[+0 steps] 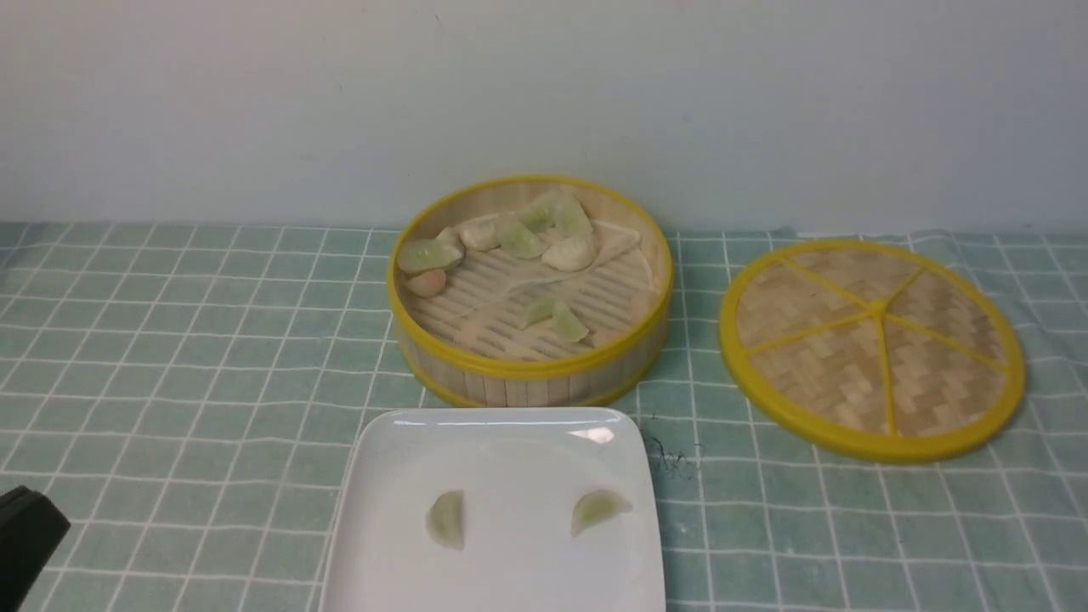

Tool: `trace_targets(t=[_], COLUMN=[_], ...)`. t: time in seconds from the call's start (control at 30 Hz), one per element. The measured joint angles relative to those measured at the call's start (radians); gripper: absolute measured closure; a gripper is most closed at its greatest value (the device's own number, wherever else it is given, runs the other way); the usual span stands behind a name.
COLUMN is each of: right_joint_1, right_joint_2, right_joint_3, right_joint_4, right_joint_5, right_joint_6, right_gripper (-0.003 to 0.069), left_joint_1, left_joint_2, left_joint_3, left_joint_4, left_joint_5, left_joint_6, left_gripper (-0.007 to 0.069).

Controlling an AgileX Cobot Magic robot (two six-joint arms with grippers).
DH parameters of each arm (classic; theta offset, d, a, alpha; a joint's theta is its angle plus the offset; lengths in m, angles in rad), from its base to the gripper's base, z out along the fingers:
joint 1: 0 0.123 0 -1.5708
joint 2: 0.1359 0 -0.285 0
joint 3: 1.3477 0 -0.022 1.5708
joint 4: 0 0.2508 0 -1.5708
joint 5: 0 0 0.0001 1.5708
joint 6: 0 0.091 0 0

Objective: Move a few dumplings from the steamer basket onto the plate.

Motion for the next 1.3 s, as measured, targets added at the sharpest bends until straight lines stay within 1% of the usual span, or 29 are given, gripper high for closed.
trace_targets(t=[0.33, 0.63, 0.97, 1.1, 1.17, 1.23, 1.3], right_joint_1=[0.000, 0.000, 0.000, 0.000, 0.000, 0.000, 0.000], right_joint_2=[0.000, 0.000, 0.000, 0.000, 0.000, 0.000, 0.000], right_joint_3=[0.000, 0.000, 0.000, 0.000, 0.000, 0.000, 0.000], right_joint_4=[0.000, 0.000, 0.000, 0.000, 0.000, 0.000, 0.000], right_joint_5=[0.000, 0.000, 0.000, 0.000, 0.000, -0.001, -0.001], right_joint_6=[0.001, 0.001, 0.001, 0.001, 0.001, 0.001, 0.001], right_gripper=[0.0672, 0.0672, 0.0672, 0.0672, 0.0672, 0.0672, 0.0672], left_joint_1=[0.000, 0.000, 0.000, 0.004, 0.024, 0.088, 0.149], left_joint_2=[0.010, 0.010, 0.011, 0.011, 0.010, 0.002, -0.017], left_joint_3=[0.001, 0.001, 0.001, 0.008, 0.034, 0.091, 0.160], left_joint_4=[0.000, 0.000, 0.002, 0.031, 0.041, 0.033, 0.025], left_joint_5=[-0.072, -0.010, -0.007, -0.011, -0.015, -0.015, -0.014], left_joint_6=[-0.005, -0.005, -0.004, 0.045, 0.094, 0.173, 0.220], left_gripper=[0.0631, 0.0631, 0.0631, 0.0631, 0.0631, 0.0631, 0.0631])
